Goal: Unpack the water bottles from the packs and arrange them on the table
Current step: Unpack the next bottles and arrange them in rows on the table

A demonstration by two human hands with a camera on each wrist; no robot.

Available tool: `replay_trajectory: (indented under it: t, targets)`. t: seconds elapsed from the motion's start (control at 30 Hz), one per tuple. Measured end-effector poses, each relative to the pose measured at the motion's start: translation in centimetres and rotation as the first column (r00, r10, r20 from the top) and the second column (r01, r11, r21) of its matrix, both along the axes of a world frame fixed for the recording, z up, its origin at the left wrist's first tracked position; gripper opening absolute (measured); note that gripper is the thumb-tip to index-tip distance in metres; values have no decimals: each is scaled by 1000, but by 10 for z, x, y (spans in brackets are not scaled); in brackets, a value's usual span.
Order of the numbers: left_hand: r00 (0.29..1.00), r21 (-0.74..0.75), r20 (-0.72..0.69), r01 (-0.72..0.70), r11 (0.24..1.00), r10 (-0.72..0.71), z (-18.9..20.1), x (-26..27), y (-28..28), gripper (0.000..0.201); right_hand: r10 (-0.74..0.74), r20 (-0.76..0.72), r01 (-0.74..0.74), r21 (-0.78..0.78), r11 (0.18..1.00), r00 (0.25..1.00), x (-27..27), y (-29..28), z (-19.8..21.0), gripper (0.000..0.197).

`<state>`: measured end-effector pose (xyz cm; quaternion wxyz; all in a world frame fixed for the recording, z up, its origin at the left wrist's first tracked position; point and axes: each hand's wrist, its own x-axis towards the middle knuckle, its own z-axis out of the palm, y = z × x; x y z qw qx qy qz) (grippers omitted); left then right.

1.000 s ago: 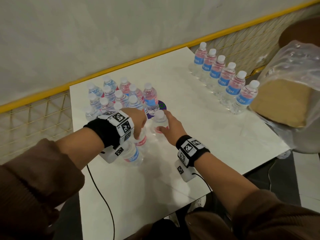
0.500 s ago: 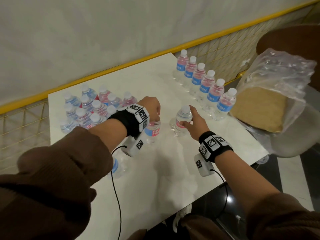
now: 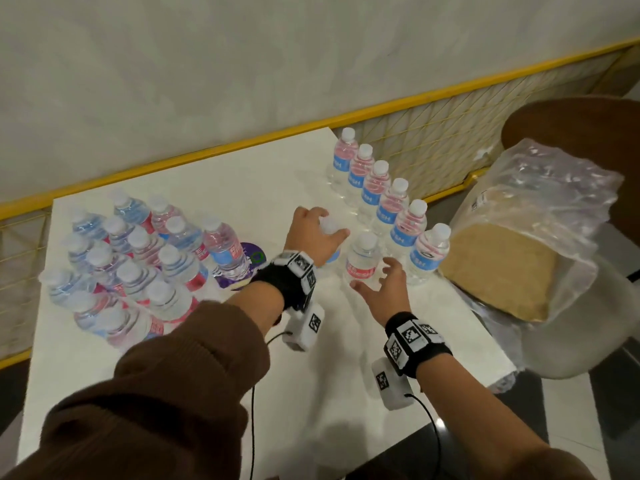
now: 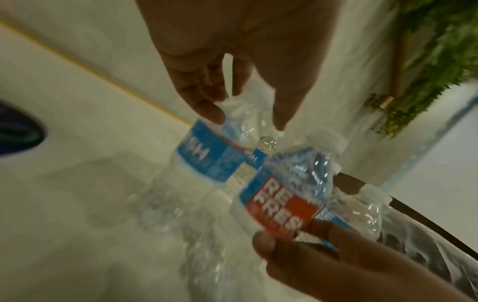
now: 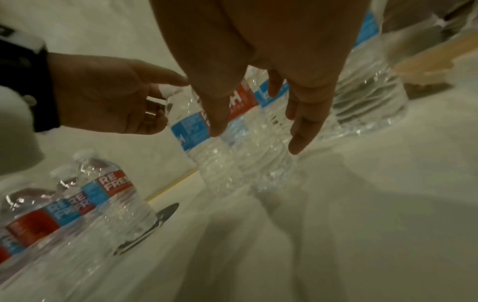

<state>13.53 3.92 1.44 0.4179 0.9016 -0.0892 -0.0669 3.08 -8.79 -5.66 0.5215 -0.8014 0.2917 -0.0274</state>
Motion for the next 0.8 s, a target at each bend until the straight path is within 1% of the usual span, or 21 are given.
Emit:
replay_trajectory:
  t: [0.07,0.1,0.17,0.2,0.27,0.33,0.4,0.47,0.53,0.6,0.67,0.73,0.8]
  targets:
    - [998,-125,-36,-55,991,51,-25,-11,7,68,-16,12,16,27,1000,1000,0,5,-10,84]
    - [996,-158,-77,-66,985,54,-38,-17,11,77,-23,20,22,43,999,1000,2,7,-15,82]
    - [984,-162,-177,-47,986,18,-60,-22,17,89,-43,49,40,60,997,998,8,12,-23,77]
    - [979,-146,-204,-22,989,-8,-69,-21,17,90,-52,61,49,60,997,997,13,13,-26,74]
    - [976,-124,-215,0,992,-27,-80,-14,16,81,-50,74,45,62,997,996,23,14,-28,72]
    - [978,-120,-208,-23,993,-2,-86,-1,14,68,-48,81,41,81,996,996,35,12,-29,67]
    - [977,-131,-212,-53,990,24,-88,19,11,61,-46,73,38,106,994,996,48,9,-28,59]
    - [978,-145,-204,-81,986,50,-89,42,6,59,-13,54,8,84,996,998,65,6,-31,55]
    - [979,-148,-192,-102,984,72,-90,66,2,61,17,45,-18,4,1000,999,85,5,-36,54]
    - [978,-151,-195,-112,982,81,-95,89,-1,63,1,34,0,-46,999,999,105,6,-40,53]
    - [977,-173,-199,-114,978,78,-100,109,-5,62,-16,28,17,-27,1000,999,121,7,-43,54]
    - [978,-193,-195,-116,974,78,-103,126,-8,58,-33,22,32,39,999,999,135,10,-42,63]
    - [977,-200,-199,-121,972,81,-105,140,-11,52,-59,25,57,67,996,998,148,14,-43,70]
